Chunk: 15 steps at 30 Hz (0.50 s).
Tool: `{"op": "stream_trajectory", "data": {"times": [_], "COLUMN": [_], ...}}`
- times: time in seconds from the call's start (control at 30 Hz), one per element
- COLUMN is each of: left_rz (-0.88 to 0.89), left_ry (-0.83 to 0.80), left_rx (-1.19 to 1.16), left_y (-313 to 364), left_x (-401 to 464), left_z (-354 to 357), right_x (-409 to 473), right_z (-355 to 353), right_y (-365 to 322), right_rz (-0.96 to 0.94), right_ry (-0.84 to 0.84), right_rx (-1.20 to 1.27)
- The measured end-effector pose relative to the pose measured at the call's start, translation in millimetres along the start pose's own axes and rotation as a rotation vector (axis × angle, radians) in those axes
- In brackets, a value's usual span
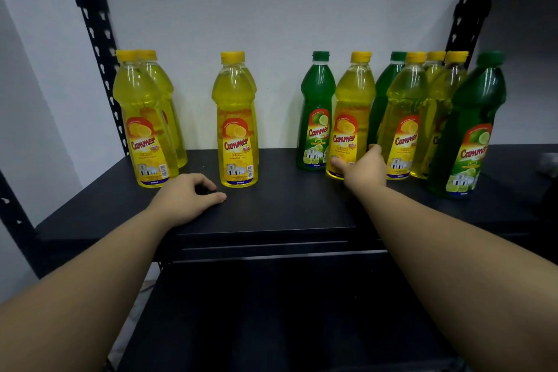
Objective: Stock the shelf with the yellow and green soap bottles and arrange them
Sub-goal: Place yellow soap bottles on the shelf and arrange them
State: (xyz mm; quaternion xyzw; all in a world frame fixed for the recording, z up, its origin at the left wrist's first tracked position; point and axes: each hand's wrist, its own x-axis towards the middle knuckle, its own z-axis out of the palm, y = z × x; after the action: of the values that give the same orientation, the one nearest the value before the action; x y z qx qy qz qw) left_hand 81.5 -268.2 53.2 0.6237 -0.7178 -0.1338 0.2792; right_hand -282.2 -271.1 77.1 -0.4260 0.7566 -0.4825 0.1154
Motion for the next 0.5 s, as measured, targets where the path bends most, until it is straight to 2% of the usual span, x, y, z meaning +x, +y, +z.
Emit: {"op": "stream_trajectory", "data": {"times": [0.33,0.5], "left_rz": [0.015,0.055], "left_ry": [0.024,-0.025], "left_rx": [0.012,0.052], "left_y": [6,6], "left_x": [-8,-19], "left_z": [-4,-11], "right_x": [-50,-86], "right_z": [-22,-23], "right_y": [3,-9], "right_rz": [-0.168,-0.234], "right_ry": [-0.184,-0.274], "right_rx": [-0.05,-0.03]}}
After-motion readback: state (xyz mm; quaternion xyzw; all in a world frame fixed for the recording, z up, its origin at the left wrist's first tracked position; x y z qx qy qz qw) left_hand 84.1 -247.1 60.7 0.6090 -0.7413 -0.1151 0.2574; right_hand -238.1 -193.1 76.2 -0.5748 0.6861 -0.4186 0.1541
